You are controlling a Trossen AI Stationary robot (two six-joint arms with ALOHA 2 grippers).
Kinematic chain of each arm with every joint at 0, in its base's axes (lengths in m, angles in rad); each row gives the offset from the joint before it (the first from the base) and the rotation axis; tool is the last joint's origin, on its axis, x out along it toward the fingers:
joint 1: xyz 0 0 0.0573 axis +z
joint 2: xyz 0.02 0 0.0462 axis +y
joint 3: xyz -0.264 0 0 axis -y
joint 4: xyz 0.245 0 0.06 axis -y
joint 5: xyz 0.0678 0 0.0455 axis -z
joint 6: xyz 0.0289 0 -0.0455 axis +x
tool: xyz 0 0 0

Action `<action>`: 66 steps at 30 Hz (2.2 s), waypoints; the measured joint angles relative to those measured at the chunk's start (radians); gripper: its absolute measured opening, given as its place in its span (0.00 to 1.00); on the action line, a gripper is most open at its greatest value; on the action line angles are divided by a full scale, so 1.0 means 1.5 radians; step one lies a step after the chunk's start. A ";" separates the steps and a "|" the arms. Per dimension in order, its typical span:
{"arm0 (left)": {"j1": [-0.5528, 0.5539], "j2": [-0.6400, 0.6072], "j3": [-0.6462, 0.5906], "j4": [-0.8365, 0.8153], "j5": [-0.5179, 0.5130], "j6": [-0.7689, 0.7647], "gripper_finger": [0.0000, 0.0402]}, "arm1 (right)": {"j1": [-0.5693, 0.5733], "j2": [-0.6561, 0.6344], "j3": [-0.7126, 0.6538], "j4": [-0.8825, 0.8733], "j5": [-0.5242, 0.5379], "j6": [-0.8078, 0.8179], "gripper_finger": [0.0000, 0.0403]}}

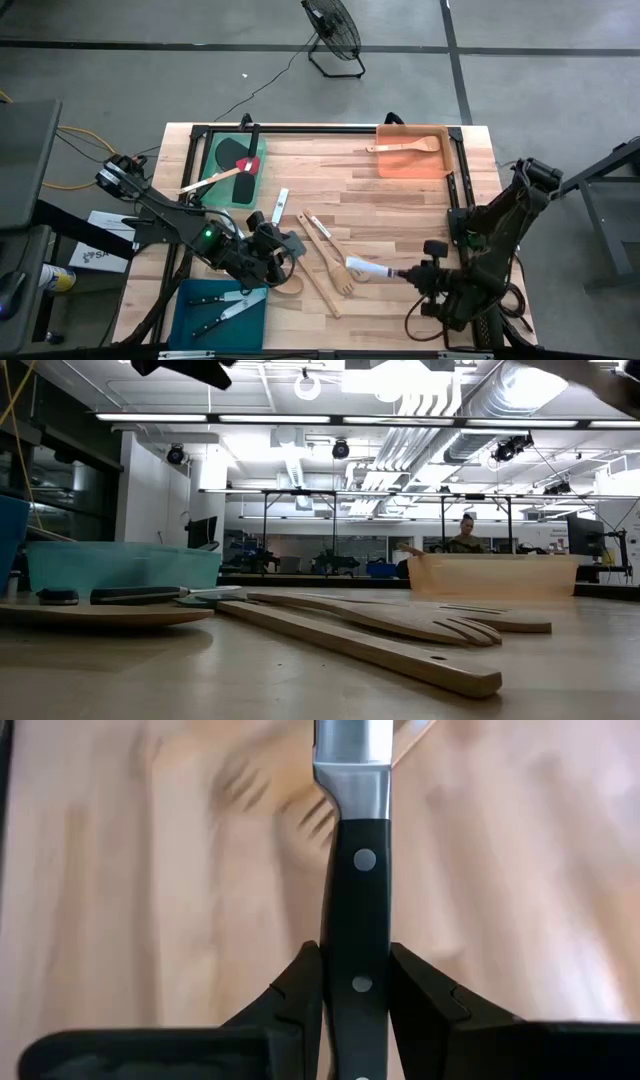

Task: Pick & Place Kitchen Items
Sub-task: Put the black knife into the blue bin

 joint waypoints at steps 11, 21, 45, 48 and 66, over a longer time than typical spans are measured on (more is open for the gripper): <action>0.018 0.086 0.000 0.116 -0.030 0.130 0.42 | 0.000 -0.114 -0.114 0.084 0.241 -0.001 0.19; 0.098 0.126 -0.001 0.315 0.075 0.289 0.42 | -0.006 -0.210 -0.271 0.370 0.310 -0.106 0.19; 0.188 0.129 -0.001 0.526 0.310 0.453 0.42 | -0.291 -0.187 -0.337 1.074 -0.044 -0.674 0.19; 0.188 0.129 -0.001 0.525 0.310 0.462 0.42 | -0.325 -0.153 -0.337 1.153 -0.102 -0.691 0.19; 0.188 0.113 0.000 0.511 0.270 0.484 0.42 | -0.409 -0.016 -0.337 1.381 -0.226 -0.717 0.19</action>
